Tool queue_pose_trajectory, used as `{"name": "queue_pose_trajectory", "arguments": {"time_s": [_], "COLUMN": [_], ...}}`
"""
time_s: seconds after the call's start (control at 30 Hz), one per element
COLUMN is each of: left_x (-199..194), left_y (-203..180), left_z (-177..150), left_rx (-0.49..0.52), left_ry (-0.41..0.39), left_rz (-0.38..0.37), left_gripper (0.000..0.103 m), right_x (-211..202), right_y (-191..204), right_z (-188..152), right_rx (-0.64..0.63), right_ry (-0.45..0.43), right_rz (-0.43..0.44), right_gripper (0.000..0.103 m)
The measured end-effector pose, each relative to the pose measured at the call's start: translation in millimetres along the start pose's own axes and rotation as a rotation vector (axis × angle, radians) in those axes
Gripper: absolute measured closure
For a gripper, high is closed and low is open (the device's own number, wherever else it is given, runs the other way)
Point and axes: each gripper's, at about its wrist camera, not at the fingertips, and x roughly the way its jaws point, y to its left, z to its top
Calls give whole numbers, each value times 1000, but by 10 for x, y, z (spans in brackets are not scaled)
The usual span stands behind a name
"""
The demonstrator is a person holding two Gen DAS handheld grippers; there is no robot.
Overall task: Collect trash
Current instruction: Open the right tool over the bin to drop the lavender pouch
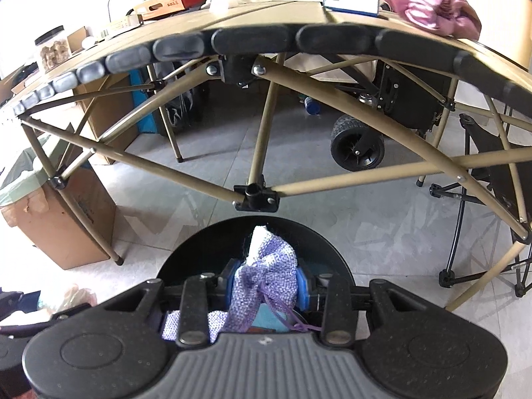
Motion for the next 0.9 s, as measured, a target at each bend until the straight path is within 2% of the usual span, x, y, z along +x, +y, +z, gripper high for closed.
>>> {"name": "queue_pose_trajectory", "arguments": {"time_s": [0.23, 0.33, 0.43, 0.5, 0.53, 0.57, 0.6, 0.77, 0.9], "left_x": [84, 119, 153, 167, 167, 165, 160, 145, 122], "left_y": [141, 184, 212, 242, 259, 276, 288, 320, 325], "left_z": [114, 119, 117, 113, 111, 108, 105, 91, 86], "left_rx": [-54, -63, -64, -70, -75, -79, -82, -90, -92], "left_ry": [-1, 5, 20, 28, 32, 32, 31, 39, 33], "left_rz": [13, 10, 6, 3, -1, -3, -5, -11, -15], "left_gripper": [59, 59, 59, 59, 59, 59, 59, 59, 59], "right_x": [209, 303, 390, 428, 439, 451, 460, 496, 517], "right_y": [57, 40, -1, -31, -38, -42, -46, -122, -197], "right_z": [55, 63, 65, 62, 62, 56, 52, 10, -10], "right_rx": [-1, 8, 34, 50, 52, 51, 51, 85, 126], "right_ry": [32, 58, 85, 100, 104, 111, 117, 153, 179], "right_rz": [-25, -34, -38, -44, -51, -58, -65, -71, -58], "right_gripper": [70, 66, 55, 34, 27, 14, 8, 0, 0]}}
